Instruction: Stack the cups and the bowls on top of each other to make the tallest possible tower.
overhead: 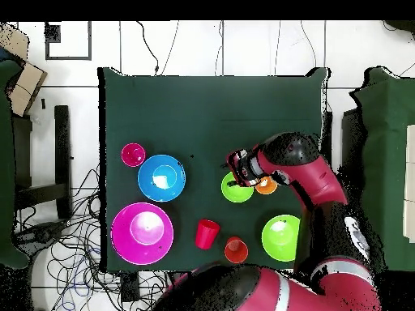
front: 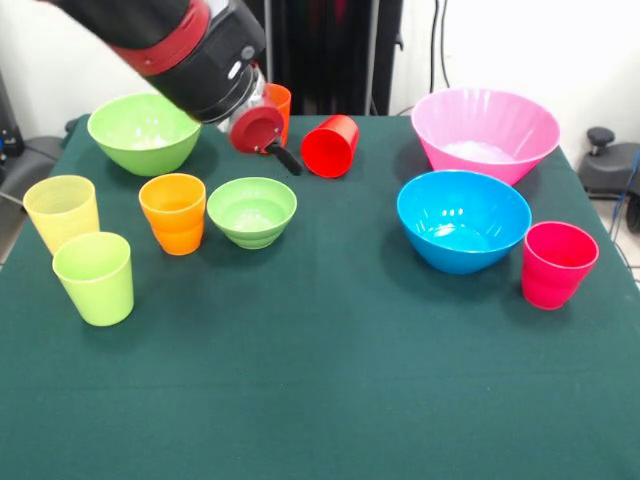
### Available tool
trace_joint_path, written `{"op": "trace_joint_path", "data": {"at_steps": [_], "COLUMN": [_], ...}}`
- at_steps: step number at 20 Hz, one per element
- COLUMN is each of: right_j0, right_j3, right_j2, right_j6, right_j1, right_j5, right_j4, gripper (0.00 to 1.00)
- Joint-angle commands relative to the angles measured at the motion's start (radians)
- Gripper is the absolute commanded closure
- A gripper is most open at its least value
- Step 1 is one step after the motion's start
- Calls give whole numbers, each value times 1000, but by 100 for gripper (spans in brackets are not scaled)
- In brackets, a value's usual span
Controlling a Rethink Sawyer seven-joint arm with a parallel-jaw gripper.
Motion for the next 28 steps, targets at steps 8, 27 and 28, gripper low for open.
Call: {"op": "trace_joint_path", "data": {"at_steps": [8,27,28], "right_j0": [151,258,264], "right_j3": [-43,-73,-78], "right_j2": [-87,-166,-167], "right_j6": [178,196,201], "right_j1": [-22,-27,-25], "right_j5": [4,35,35], "right_j4": [-138,-124,-121], "gripper": [0,0,0]}}
